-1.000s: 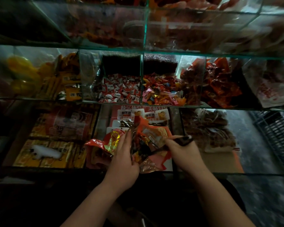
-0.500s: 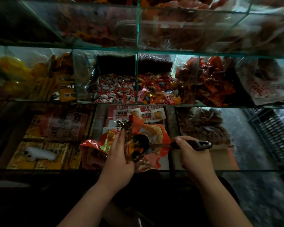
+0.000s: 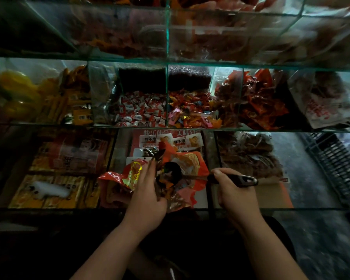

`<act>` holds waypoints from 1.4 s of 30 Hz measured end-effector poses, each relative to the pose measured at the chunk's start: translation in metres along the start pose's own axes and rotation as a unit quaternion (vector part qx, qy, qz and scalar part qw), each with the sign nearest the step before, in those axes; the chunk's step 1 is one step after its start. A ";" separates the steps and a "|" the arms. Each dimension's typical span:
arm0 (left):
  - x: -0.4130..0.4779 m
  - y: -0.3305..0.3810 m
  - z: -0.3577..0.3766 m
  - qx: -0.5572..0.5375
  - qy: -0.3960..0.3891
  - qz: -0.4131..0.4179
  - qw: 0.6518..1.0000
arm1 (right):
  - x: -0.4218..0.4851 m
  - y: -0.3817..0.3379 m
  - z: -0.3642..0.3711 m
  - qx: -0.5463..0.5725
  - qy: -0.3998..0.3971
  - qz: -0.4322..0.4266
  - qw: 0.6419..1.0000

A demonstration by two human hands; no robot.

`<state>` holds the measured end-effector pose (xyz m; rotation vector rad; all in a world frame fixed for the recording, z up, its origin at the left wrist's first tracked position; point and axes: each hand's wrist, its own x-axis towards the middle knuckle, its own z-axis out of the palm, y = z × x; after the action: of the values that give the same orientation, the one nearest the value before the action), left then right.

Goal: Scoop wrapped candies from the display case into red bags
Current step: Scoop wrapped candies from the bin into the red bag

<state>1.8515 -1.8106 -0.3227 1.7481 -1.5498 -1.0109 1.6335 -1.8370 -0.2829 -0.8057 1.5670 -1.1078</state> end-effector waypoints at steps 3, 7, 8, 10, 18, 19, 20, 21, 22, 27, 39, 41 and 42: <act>-0.001 0.000 -0.002 0.002 0.011 -0.013 1.000 | 0.002 -0.003 -0.003 0.060 0.018 0.021 0.998; -0.001 0.005 -0.002 0.042 0.057 0.009 0.997 | 0.000 -0.009 -0.018 0.084 0.034 -0.005 0.996; -0.001 0.008 -0.001 0.067 0.076 0.028 0.994 | -0.002 -0.011 -0.020 0.085 0.033 -0.014 0.996; 0.001 0.015 0.002 0.114 0.108 0.073 0.985 | -0.006 -0.015 -0.021 0.093 0.025 -0.013 0.995; 0.024 0.031 0.011 0.194 0.092 0.126 0.968 | -0.028 -0.035 -0.036 0.169 -0.027 0.000 0.985; 0.026 0.030 0.011 0.196 0.090 0.118 0.969 | -0.031 -0.039 -0.039 0.170 -0.035 -0.008 0.985; 0.027 0.030 0.011 0.196 0.087 0.112 0.970 | -0.034 -0.042 -0.042 0.169 -0.042 -0.018 0.985; 0.028 0.029 0.011 0.197 0.084 0.110 0.971 | -0.036 -0.046 -0.044 0.168 -0.050 -0.027 0.984; 0.029 0.030 0.012 0.199 0.083 0.113 0.970 | -0.038 -0.049 -0.047 0.168 -0.058 -0.036 0.983; 0.035 0.043 0.010 0.193 0.109 0.154 0.963 | -0.045 -0.063 -0.056 0.189 -0.059 -0.058 0.979; 0.098 0.117 -0.019 0.141 0.120 0.303 0.935 | -0.024 -0.103 -0.060 0.279 -0.002 -0.040 0.959; 0.107 0.121 -0.020 0.132 0.090 0.308 0.938 | -0.018 -0.107 -0.053 0.290 0.005 -0.038 0.956; 0.111 0.123 -0.020 0.126 0.079 0.311 0.939 | -0.015 -0.108 -0.049 0.296 0.010 -0.036 0.954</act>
<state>1.8057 -1.9396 -0.2279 1.2959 -2.0009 -0.3614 1.5873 -1.8492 -0.1733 -0.4421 1.1257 -1.5376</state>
